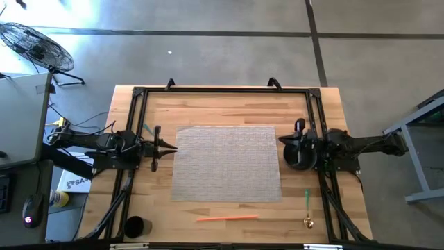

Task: Pick & Place Utensil
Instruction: Put the black bowl on the gray mat

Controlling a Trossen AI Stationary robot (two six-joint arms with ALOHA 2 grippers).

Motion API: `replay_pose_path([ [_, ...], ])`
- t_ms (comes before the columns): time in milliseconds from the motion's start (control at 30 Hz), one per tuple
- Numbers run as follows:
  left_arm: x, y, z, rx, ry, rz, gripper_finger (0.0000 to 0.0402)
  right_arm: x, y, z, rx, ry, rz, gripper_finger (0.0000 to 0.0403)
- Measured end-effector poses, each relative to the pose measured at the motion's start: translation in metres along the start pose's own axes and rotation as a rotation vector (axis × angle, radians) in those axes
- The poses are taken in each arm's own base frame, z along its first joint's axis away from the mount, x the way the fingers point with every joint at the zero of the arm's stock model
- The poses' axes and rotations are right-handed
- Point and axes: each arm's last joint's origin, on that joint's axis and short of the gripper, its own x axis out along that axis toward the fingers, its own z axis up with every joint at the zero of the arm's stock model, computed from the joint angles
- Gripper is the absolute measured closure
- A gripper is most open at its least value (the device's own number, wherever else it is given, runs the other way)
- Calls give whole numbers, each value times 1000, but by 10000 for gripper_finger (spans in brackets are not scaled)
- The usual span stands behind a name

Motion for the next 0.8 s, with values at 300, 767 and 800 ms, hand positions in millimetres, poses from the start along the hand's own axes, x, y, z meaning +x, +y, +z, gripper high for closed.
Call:
replay_pose_path([
  [300,0,0,0,0,0,0,362,-2,-4,15,-83,-150,-176,391],
  [767,0,0,0,0,0,0,362,21,-1,12,134,-75,-154,391],
  [800,0,0,0,0,0,0,362,25,0,13,143,-55,-161,391],
])
